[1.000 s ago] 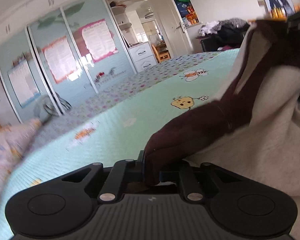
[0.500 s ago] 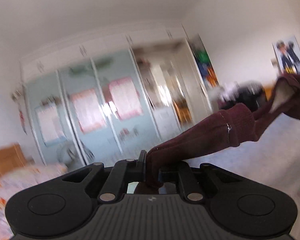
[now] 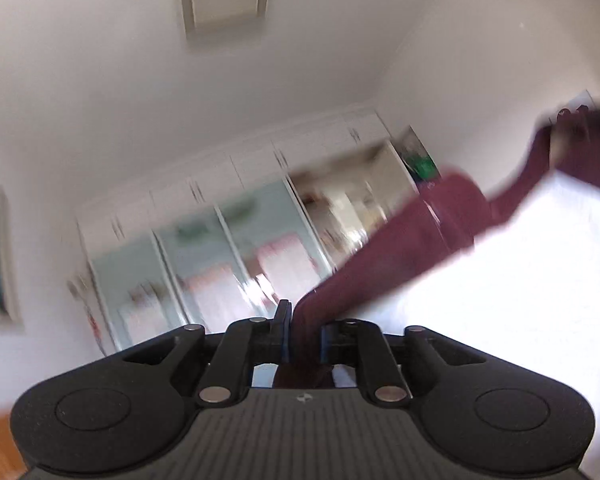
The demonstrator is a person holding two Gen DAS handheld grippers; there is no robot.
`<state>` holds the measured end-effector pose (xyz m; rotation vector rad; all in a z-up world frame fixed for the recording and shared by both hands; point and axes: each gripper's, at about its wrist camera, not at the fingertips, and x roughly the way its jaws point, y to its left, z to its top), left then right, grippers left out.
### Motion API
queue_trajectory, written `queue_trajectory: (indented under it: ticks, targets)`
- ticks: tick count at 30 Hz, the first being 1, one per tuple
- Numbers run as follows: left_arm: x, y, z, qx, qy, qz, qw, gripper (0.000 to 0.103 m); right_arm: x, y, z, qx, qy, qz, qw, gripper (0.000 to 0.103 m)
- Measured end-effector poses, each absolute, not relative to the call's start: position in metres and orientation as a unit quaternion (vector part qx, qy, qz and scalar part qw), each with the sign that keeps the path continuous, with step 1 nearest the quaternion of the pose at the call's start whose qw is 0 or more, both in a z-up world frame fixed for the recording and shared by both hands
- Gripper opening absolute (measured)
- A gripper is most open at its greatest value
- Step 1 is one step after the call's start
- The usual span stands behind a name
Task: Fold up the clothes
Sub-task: 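Lift the sweatshirt high by its sleeves with both grippers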
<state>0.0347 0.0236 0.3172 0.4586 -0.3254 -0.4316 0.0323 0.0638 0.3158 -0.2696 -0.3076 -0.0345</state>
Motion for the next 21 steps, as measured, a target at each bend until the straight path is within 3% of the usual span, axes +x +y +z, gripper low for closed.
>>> queue_trajectory:
  ticks: [4,9,12,13,16,19,21]
  targets:
    - [-0.006,0.031,0.344,0.254,-0.217,-0.189,0.923,0.031,0.024,0.068,0.345,-0.166,-0.142,-0.037,0.975,0.011]
    - [-0.047,0.042,0.345,0.249,-0.251,-0.159,0.922,0.028,-0.014,0.086,0.363,-0.167,-0.209,-0.024,0.963,0.012]
    - [-0.061,0.038,0.328,0.273,-0.237,-0.155,0.919,0.026,-0.001,0.092,0.361,-0.187,-0.162,-0.047,0.968,0.012]
    - [-0.067,0.04,0.321,0.28,-0.234,-0.155,0.918,0.026,-0.01,0.093,0.362,-0.178,-0.178,-0.053,0.966,0.002]
    - [-0.076,0.05,0.303,0.274,-0.205,-0.161,0.926,0.026,-0.037,0.084,0.367,-0.125,-0.224,-0.056,0.965,0.001]
    - [-0.058,0.044,0.283,0.267,-0.133,-0.184,0.936,0.025,-0.01,0.072,0.358,-0.094,-0.146,-0.037,0.984,0.001]
    - [-0.037,0.026,0.263,0.284,-0.087,-0.185,0.937,0.025,0.014,0.073,0.336,-0.063,-0.082,0.001,0.995,0.01]
